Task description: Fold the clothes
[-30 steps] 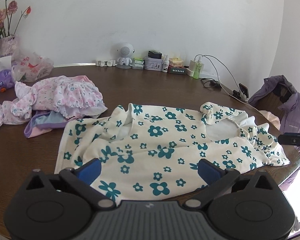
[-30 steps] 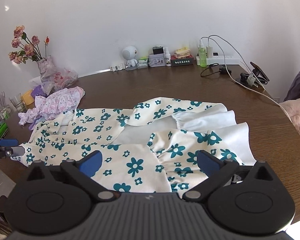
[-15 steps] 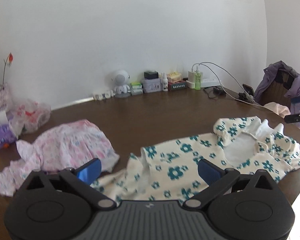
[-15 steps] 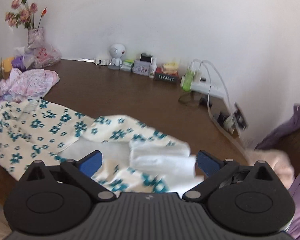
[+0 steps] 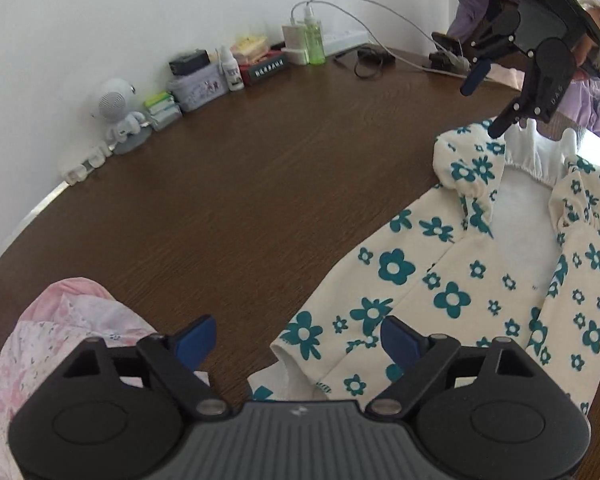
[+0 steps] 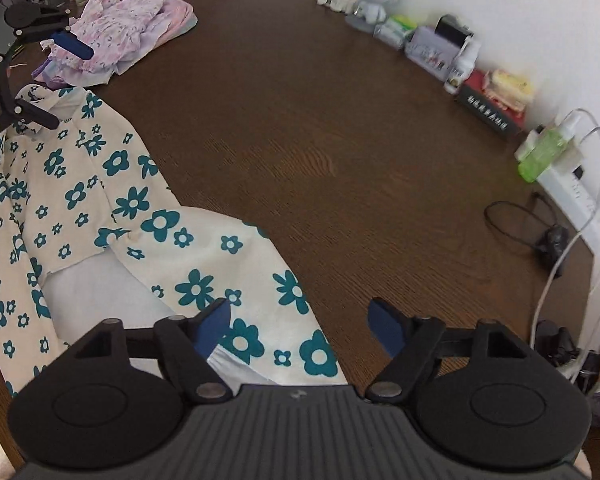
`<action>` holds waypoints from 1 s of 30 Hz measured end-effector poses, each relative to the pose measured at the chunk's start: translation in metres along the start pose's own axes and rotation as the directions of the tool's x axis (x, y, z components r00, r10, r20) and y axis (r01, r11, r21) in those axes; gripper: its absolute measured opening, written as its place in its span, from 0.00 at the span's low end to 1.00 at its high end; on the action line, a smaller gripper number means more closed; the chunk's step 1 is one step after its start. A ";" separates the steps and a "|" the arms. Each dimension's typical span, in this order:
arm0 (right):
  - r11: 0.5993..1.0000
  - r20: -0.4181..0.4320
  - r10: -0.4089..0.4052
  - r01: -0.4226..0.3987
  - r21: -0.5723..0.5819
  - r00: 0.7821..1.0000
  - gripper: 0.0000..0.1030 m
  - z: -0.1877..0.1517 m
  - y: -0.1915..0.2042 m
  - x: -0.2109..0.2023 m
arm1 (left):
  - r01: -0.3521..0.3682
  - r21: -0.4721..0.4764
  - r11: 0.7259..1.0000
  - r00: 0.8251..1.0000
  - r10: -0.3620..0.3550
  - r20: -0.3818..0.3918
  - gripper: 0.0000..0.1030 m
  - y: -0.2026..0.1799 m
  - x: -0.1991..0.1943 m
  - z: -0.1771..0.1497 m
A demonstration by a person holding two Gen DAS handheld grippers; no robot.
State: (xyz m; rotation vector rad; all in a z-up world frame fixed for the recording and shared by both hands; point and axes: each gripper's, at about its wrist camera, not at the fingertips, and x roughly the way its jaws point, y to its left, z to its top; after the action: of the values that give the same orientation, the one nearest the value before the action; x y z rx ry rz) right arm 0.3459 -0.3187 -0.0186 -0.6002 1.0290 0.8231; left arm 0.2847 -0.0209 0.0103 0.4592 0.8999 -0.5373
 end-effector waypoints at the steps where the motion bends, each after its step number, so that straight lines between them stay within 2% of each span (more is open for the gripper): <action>1: 1.000 -0.011 0.029 -0.029 -0.004 1.000 0.74 0.002 -0.005 0.005 | 0.030 -0.006 1.000 1.000 -0.030 -0.005 0.76 0.005 0.004 0.000; 4: 0.992 -0.031 0.124 -0.124 0.011 0.992 0.74 0.008 -0.020 0.017 | 0.133 -0.021 0.991 0.991 -0.133 -0.013 0.72 0.019 0.015 0.001; 8: 0.981 -0.050 0.192 -0.191 0.022 0.980 0.70 0.016 -0.030 0.030 | 0.177 -0.018 0.984 0.983 -0.178 -0.045 0.53 0.027 0.029 0.004; 11: 0.976 -0.058 0.218 -0.217 0.021 0.974 0.53 0.020 -0.033 0.034 | 0.199 -0.028 0.980 0.978 -0.200 -0.052 0.48 0.030 0.035 0.006; 15: 0.972 -0.087 0.233 -0.235 -0.007 0.969 0.44 0.024 -0.026 0.037 | 0.213 -0.018 0.977 0.975 -0.213 -0.055 0.40 0.029 0.038 0.006; 17: 0.971 -0.092 0.238 -0.241 -0.014 0.967 0.31 0.024 -0.023 0.036 | 0.219 -0.012 0.976 0.974 -0.219 -0.057 0.19 0.027 0.037 0.007; 18: 0.971 -0.091 0.237 -0.240 -0.017 0.967 0.28 0.023 -0.022 0.035 | 0.215 -0.009 0.977 0.975 -0.215 -0.061 0.13 0.025 0.036 0.009; 20: 0.974 -0.071 0.223 -0.226 -0.033 0.972 0.07 0.023 -0.018 0.031 | 0.202 0.007 0.979 0.978 -0.201 -0.054 0.05 0.020 0.033 0.009; 21: 0.977 -0.056 0.209 -0.211 -0.043 0.976 0.05 0.022 -0.015 0.027 | 0.186 0.017 0.982 0.982 -0.185 -0.048 0.04 0.018 0.030 0.009; 26: 0.989 0.044 0.115 -0.110 -0.102 0.992 0.01 0.009 0.002 -0.006 | 0.084 0.089 0.992 0.994 -0.090 0.061 0.01 -0.004 -0.004 0.003; 30: 0.978 0.168 -0.002 0.037 -0.204 0.986 0.01 -0.024 0.043 -0.056 | -0.068 0.188 0.980 0.986 0.038 0.160 0.01 -0.041 -0.049 -0.017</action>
State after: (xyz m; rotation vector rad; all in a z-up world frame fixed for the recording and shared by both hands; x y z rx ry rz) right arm 0.2836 -0.3300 0.0203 -0.7039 0.7886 0.9539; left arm 0.2251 -0.0308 0.0353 0.6070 0.6869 -0.6062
